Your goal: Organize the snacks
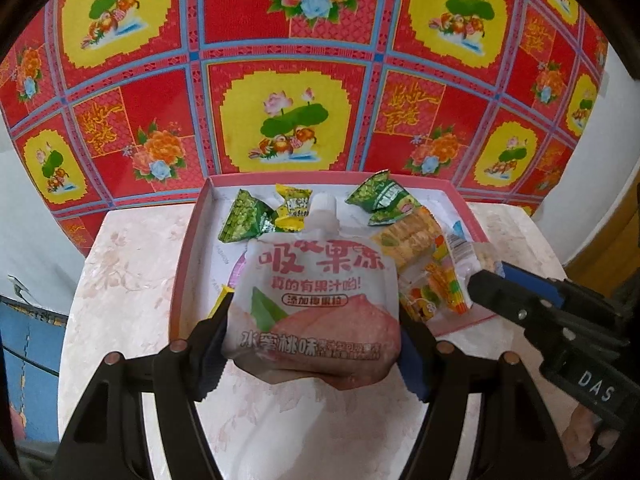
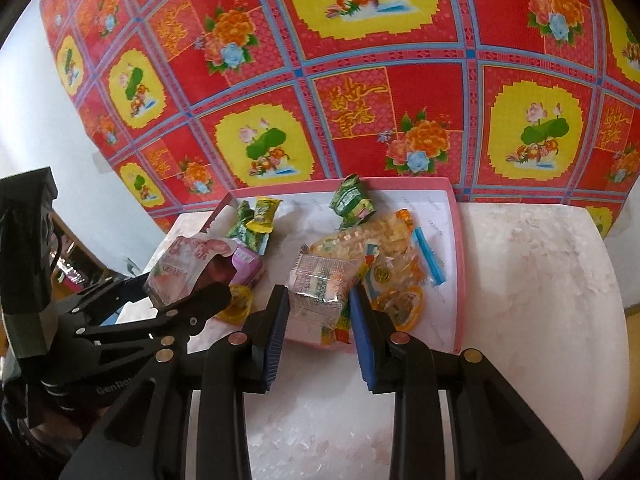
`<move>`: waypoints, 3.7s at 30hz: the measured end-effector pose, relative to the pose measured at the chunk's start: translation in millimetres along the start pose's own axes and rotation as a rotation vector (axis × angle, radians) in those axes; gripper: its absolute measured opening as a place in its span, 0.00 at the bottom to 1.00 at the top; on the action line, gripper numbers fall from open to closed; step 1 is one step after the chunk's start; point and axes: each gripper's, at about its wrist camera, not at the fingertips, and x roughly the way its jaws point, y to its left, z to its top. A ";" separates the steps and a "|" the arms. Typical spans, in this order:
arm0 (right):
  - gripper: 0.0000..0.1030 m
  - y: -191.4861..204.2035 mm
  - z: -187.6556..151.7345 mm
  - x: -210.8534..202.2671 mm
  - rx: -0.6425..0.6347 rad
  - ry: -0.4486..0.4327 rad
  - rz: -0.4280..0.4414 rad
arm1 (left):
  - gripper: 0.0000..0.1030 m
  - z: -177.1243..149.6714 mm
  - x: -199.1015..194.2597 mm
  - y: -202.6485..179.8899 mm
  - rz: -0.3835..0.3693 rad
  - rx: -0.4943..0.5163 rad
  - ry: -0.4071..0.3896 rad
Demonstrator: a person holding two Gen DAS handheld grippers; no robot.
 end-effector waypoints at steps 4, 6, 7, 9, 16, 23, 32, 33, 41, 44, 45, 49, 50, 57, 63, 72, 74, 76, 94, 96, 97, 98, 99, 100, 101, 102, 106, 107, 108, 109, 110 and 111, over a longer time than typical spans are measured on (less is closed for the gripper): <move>0.31 -4.1 3.6 5.3 0.008 -0.006 -0.004 | 0.72 2.9 7.9 -0.3 -0.003 0.001 0.009; 0.31 -5.5 5.3 9.0 0.008 -0.008 -0.008 | 0.72 5.3 10.8 0.0 0.000 0.003 0.002; 0.31 -6.3 6.2 10.8 0.009 -0.009 -0.009 | 0.72 6.0 11.5 0.1 0.001 0.004 0.000; 0.31 -8.1 7.9 14.7 0.011 -0.009 -0.010 | 0.72 8.9 14.7 1.0 0.000 0.003 -0.004; 0.31 -13.4 14.1 26.0 0.013 -0.013 -0.019 | 0.72 17.7 29.3 5.4 -0.001 -0.016 0.001; 0.31 -21.0 20.7 41.3 0.020 -0.001 -0.038 | 0.72 20.7 43.1 6.6 0.000 -0.024 0.014; 0.31 -22.5 22.7 56.5 0.008 0.002 -0.074 | 0.72 20.7 54.7 10.9 0.006 -0.036 0.024; 0.31 -22.8 22.4 58.4 0.007 0.005 -0.076 | 0.72 21.2 55.5 11.6 0.002 -0.039 0.024; 0.32 -24.3 20.8 67.4 0.008 0.015 -0.091 | 0.72 21.0 60.4 13.1 -0.012 -0.053 0.040; 0.32 -24.0 20.7 68.2 0.010 0.016 -0.089 | 0.72 20.9 61.1 11.3 -0.012 -0.046 0.046; 0.32 -23.8 20.7 68.1 0.012 0.017 -0.086 | 0.72 20.7 60.6 10.6 -0.013 -0.045 0.045; 0.35 -23.5 19.9 64.8 0.021 0.014 -0.078 | 0.75 20.1 55.1 10.3 -0.008 -0.047 0.033; 0.35 -23.3 19.7 63.6 0.021 0.013 -0.077 | 0.77 20.0 53.2 9.7 -0.004 -0.045 0.027; 0.43 -21.6 18.2 51.5 0.026 -0.008 -0.077 | 0.85 20.2 37.1 9.2 0.013 -0.034 -0.012; 0.51 -18.3 15.9 41.8 0.017 -0.023 -0.087 | 0.85 20.3 27.0 10.9 0.024 -0.036 -0.019; 0.63 -9.8 13.0 21.7 0.010 -0.051 -0.083 | 0.85 14.9 6.2 7.9 0.058 -0.025 -0.033; 0.65 -5.8 11.2 16.6 0.001 -0.057 -0.081 | 0.85 12.5 1.8 7.1 0.066 -0.029 -0.032; 0.65 -1.1 8.4 12.1 -0.007 -0.061 -0.077 | 0.85 9.1 -2.5 7.6 0.073 -0.040 -0.026; 0.72 5.1 -41.1 5.3 0.011 0.030 -0.130 | 0.85 -31.2 -4.6 3.6 0.089 -0.036 0.083; 0.72 4.1 -43.6 6.7 0.016 0.038 -0.136 | 0.85 -33.0 -2.2 2.1 0.090 -0.032 0.092; 0.72 3.2 -44.5 7.8 0.020 0.044 -0.137 | 0.85 -33.6 -1.6 1.7 0.092 -0.031 0.093; 0.72 2.4 -45.0 8.4 0.025 0.047 -0.137 | 0.85 -33.9 -1.3 1.6 0.092 -0.032 0.094; 0.72 1.7 -45.3 9.0 0.028 0.050 -0.137 | 0.85 -33.8 -1.2 1.5 0.091 -0.033 0.095; 0.72 1.1 -45.5 9.4 0.031 0.051 -0.138 | 0.85 -33.7 -1.3 1.6 0.090 -0.034 0.096; 0.72 0.9 -45.8 9.5 0.033 0.052 -0.138 | 0.85 -33.5 -1.3 1.8 0.090 -0.035 0.096; 0.72 0.8 -45.8 9.8 0.034 0.053 -0.139 | 0.85 -33.4 -1.2 1.9 0.090 -0.036 0.097; 0.72 0.4 -46.5 11.1 0.035 0.058 -0.138 | 0.85 -33.1 -0.3 1.9 0.091 -0.039 0.105; 0.72 0.3 -46.9 11.5 0.037 0.060 -0.138 | 0.85 -33.0 -0.1 1.9 0.091 -0.040 0.106; 0.72 0.3 -47.2 11.5 0.038 0.061 -0.138 | 0.85 -32.9 0.0 1.9 0.091 -0.041 0.107; 0.72 0.2 -47.2 11.7 0.040 0.062 -0.138 | 0.85 -32.8 0.0 1.9 0.091 -0.041 0.107; 0.72 0.2 -47.1 11.8 0.040 0.063 -0.139 | 0.85 -32.6 -0.1 2.0 0.091 -0.042 0.107; 0.72 0.2 -47.1 11.8 0.041 0.063 -0.140 | 0.85 -32.6 -0.1 2.1 0.091 -0.041 0.106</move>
